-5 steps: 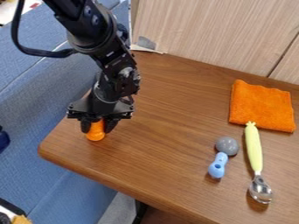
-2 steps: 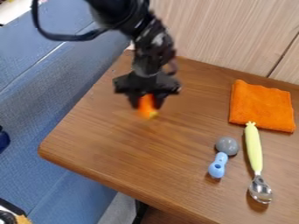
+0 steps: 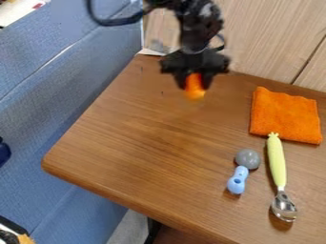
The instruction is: Put the red thing to the top center of the table
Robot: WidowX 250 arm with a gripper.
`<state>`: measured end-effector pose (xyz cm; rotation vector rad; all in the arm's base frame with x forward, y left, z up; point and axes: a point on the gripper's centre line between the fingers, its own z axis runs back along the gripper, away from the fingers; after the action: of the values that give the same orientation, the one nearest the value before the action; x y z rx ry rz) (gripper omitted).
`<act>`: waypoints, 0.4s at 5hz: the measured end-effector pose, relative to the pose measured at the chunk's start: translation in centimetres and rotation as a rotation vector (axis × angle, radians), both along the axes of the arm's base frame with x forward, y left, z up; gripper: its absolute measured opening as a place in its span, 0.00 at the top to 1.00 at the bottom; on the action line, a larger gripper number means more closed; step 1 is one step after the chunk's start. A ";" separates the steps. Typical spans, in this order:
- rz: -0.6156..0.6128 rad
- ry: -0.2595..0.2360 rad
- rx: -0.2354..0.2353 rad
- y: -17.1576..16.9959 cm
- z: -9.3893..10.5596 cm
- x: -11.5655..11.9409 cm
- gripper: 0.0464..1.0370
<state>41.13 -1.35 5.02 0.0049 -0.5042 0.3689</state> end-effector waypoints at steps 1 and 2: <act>-0.041 -0.007 -0.002 -1.1 -0.6 3.7 0.52; -0.067 0.010 -0.004 -1.7 -2.0 6.6 0.52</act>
<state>47.70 -3.08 3.06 -0.0140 -0.4930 0.3044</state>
